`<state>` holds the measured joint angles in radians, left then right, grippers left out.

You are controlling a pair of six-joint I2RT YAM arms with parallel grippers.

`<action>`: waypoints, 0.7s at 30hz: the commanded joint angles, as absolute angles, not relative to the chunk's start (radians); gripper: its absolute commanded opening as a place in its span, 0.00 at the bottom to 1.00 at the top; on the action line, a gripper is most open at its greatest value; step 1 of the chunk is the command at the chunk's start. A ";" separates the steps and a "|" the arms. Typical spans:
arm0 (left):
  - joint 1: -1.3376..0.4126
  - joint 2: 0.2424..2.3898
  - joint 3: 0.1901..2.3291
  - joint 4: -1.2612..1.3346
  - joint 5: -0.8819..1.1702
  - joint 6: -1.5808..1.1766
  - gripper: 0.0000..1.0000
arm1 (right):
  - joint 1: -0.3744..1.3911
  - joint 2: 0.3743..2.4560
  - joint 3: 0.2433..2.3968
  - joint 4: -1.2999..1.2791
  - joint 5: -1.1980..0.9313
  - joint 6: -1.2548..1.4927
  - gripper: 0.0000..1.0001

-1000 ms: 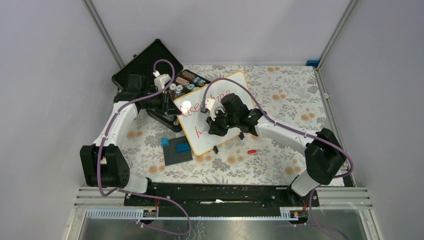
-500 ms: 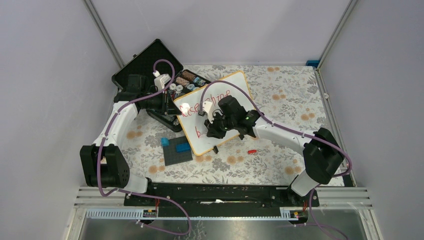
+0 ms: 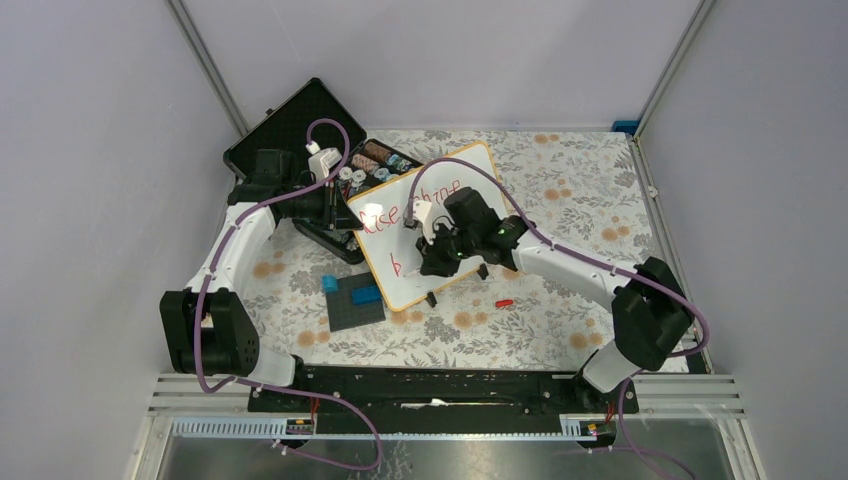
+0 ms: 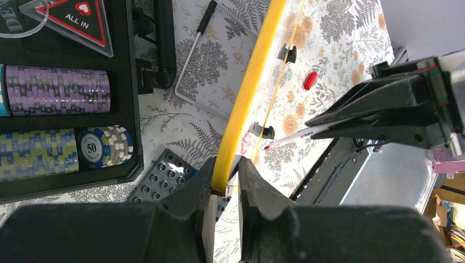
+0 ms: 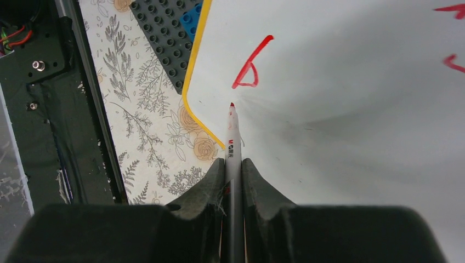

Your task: Write a sentence on the whiteboard

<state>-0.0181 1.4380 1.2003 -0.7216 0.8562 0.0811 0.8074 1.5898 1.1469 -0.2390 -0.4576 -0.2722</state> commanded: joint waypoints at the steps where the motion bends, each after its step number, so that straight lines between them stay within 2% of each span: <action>1: -0.033 1.439 1.203 -0.683 0.799 0.127 0.00 | 0.772 1.531 1.204 -0.249 -0.496 -0.271 0.00; 21: -0.035 1.437 1.202 -0.682 0.795 0.129 0.00 | 0.770 1.599 1.265 -0.195 -0.407 -0.273 0.00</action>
<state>-0.0189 1.4380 1.2003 -0.7216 0.8558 0.0811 0.7719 1.5875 1.2179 -0.2268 -0.4271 -0.2718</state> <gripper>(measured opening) 0.173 0.186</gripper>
